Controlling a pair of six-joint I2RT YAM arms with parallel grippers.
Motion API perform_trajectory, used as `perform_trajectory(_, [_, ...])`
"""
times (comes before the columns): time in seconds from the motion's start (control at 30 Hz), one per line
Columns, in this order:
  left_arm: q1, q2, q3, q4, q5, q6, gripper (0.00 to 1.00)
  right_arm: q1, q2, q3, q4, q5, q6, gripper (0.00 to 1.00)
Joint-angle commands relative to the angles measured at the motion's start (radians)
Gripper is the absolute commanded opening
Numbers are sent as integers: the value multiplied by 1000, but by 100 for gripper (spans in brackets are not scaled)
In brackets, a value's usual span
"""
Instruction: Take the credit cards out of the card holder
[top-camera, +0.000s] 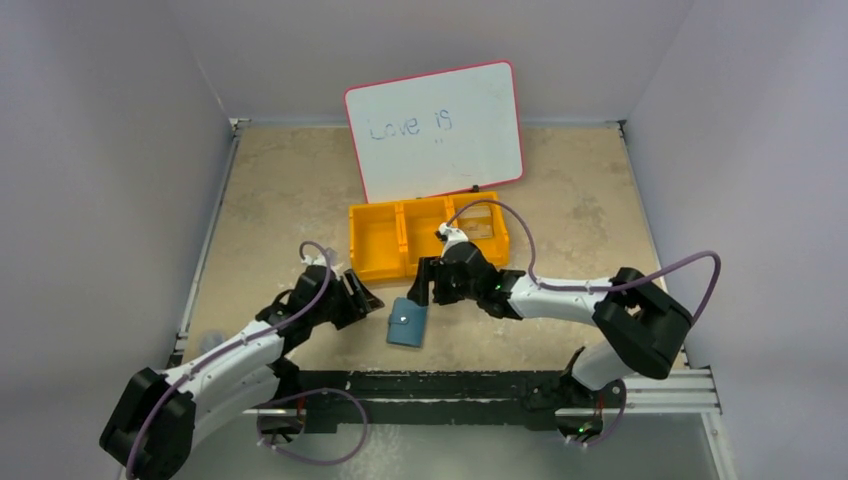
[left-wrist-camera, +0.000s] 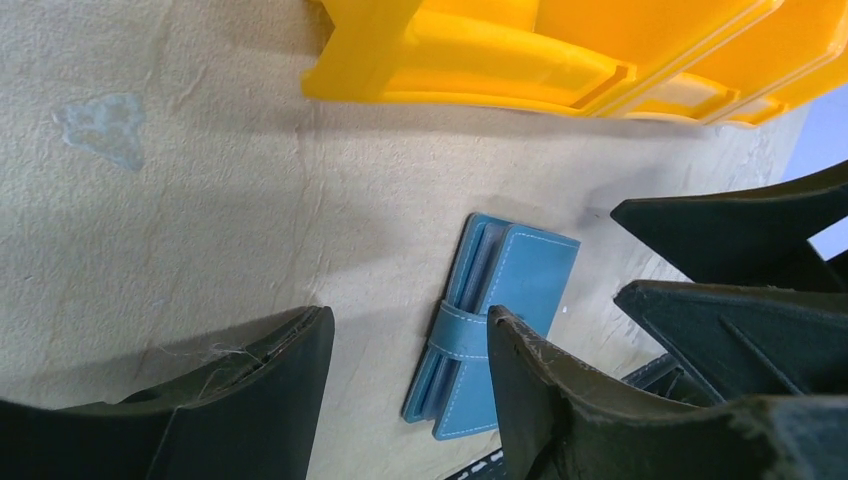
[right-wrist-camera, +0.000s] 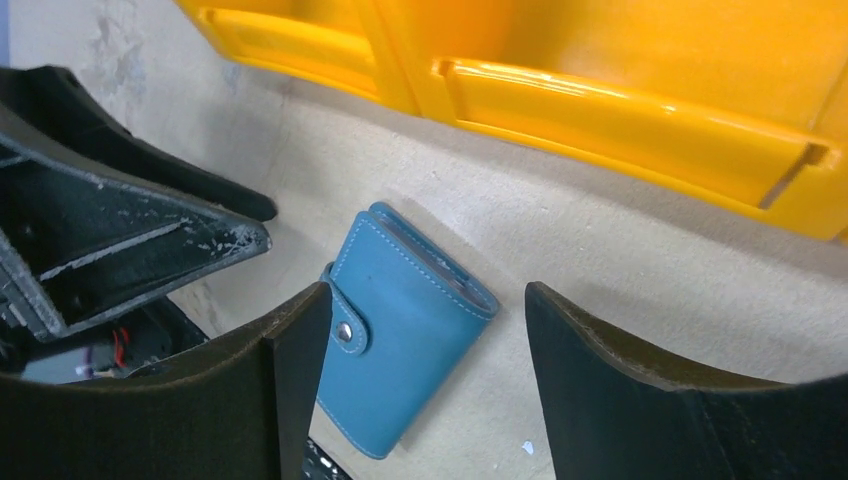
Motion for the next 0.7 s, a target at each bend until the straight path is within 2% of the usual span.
perform_trajectory(0.0, [-10,-4,43,-31,0,28,56,4,24,62,-3,-68,-155,74])
perform_trajectory(0.1, [-12,1,35,-37,14,28,54,7,59,78,4,-60,-161,75])
perform_trajectory(0.17, [-12,-1,28,-21,34,9,54,7,24,54,62,-63,-220,75])
perform_trajectory(0.23, [-15,-23,16,2,54,-15,54,4,20,42,96,-140,-270,74])
perform_trajectory(0.37, [-15,-55,9,-19,31,-18,54,3,102,134,3,-180,-428,68])
perform_trajectory(0.47, [-15,-43,10,-10,34,-25,54,6,155,139,11,-204,-411,66])
perform_trajectory(0.67, [-17,-42,16,-15,35,-9,54,6,129,58,67,-173,-345,61])
